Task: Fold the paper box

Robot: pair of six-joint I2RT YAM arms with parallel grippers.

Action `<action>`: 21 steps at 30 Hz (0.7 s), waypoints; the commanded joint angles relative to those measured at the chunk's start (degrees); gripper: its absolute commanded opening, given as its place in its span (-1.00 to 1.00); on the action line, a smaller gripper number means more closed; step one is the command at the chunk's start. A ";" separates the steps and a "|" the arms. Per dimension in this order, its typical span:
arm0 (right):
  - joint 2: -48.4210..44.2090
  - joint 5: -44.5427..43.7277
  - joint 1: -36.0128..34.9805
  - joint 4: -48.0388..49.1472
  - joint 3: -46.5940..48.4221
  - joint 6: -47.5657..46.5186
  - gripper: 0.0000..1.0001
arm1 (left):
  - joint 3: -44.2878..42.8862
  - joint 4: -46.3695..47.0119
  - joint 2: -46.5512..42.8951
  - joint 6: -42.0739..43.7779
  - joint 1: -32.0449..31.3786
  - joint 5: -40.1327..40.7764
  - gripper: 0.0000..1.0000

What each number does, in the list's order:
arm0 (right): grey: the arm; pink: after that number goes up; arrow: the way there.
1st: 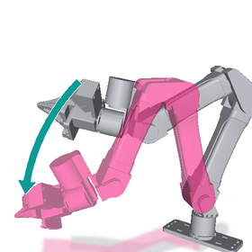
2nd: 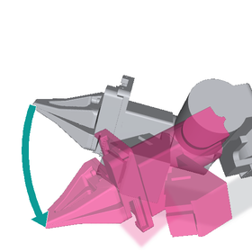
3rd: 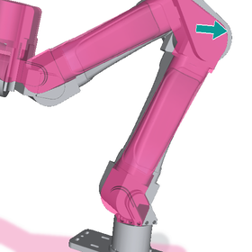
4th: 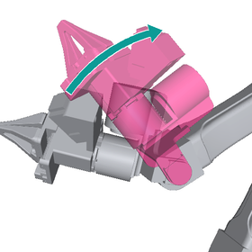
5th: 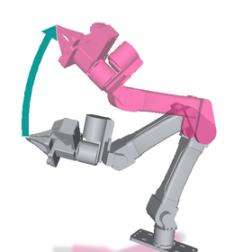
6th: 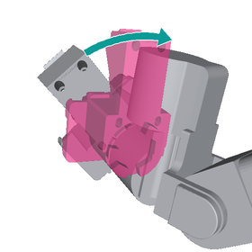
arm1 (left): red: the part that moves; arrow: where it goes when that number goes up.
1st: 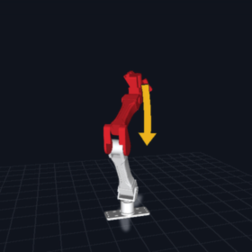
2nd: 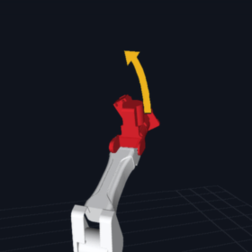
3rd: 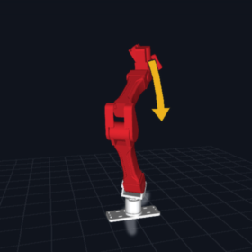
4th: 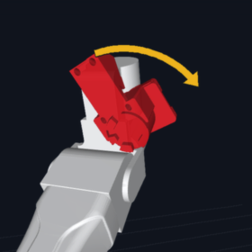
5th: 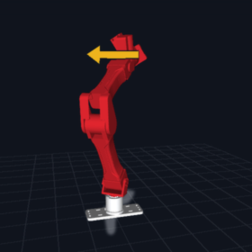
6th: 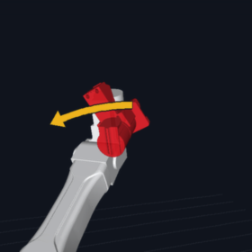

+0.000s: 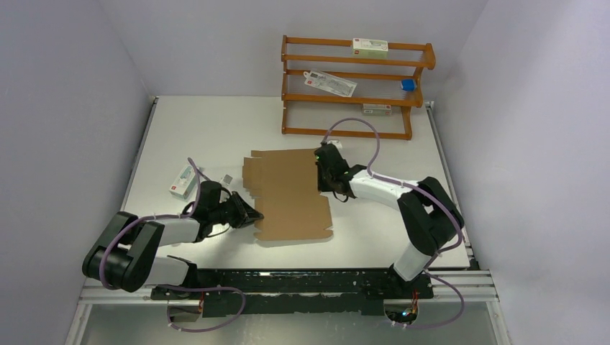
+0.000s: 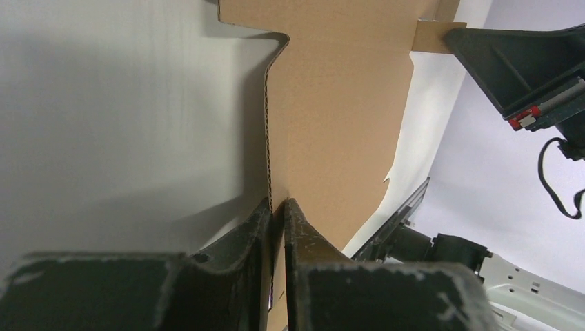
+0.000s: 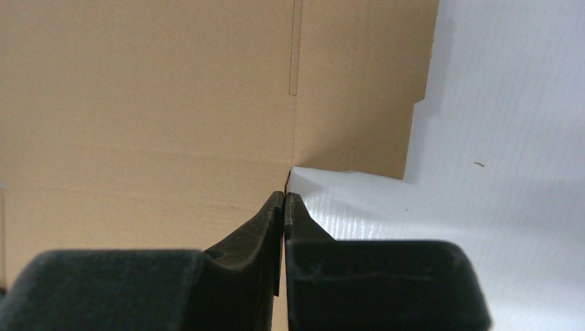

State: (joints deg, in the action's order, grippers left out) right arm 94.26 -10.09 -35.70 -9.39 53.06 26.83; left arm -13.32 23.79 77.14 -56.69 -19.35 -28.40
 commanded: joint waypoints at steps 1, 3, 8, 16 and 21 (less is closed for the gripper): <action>1.78 -8.59 -2.70 -3.73 2.99 -1.34 -0.88 | -0.52 -2.62 -0.39 2.64 -0.94 2.56 -0.71; 1.85 -9.67 -2.98 -3.88 3.21 -1.50 -0.88 | -0.55 -3.31 -0.50 3.16 -0.95 3.24 -0.68; 2.05 -8.99 -2.90 -4.03 3.52 -1.97 -0.87 | -0.78 -5.69 -0.95 4.30 -0.95 4.23 -0.46; 0.82 -9.22 -2.64 -3.69 3.19 -3.19 -0.85 | -6.03 -20.66 -9.00 10.02 -0.14 11.86 0.24; 0.82 -8.19 -2.58 -2.99 2.79 -3.60 -0.85 | -11.65 -28.76 -11.59 15.86 5.38 15.96 0.43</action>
State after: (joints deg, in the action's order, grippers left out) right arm 95.72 -17.58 -38.48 -12.80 55.20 24.18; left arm -20.18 4.38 67.09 -47.24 -17.96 -18.04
